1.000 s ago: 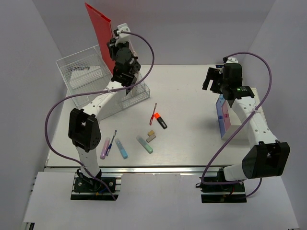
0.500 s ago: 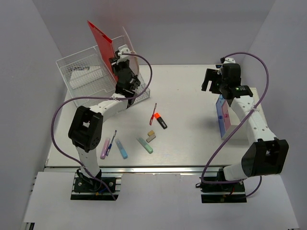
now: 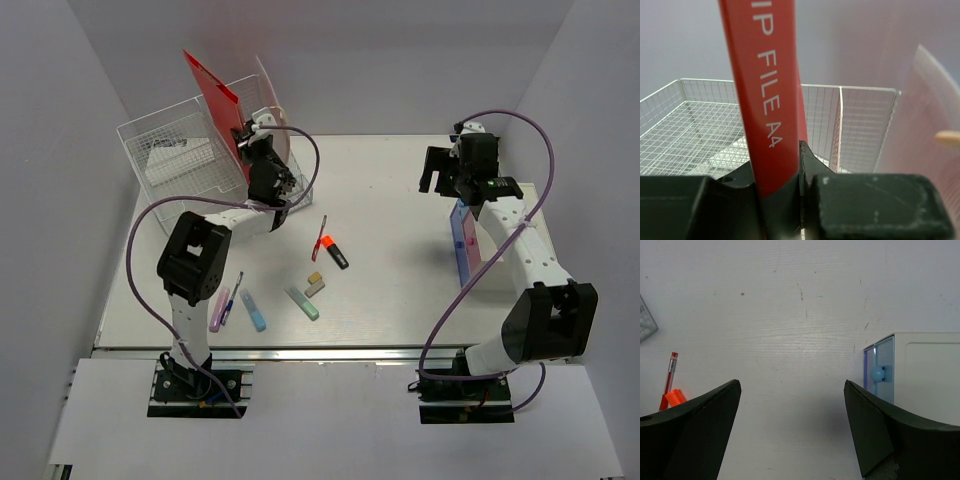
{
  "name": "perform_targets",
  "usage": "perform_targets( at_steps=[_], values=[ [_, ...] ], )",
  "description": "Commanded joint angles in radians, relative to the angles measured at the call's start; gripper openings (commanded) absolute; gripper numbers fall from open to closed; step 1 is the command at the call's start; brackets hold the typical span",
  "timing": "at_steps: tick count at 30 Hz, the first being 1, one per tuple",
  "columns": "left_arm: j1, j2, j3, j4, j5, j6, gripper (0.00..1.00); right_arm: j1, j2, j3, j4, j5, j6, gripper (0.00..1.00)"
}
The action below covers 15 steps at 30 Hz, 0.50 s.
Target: Organize the desk
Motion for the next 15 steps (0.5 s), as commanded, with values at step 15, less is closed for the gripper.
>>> perform_targets(
  at_steps=[15],
  values=[
    [0.026,0.112,0.079,0.254,0.066,0.090,0.00,-0.004,0.026,0.019,0.037,-0.026,-0.043,0.89]
  ],
)
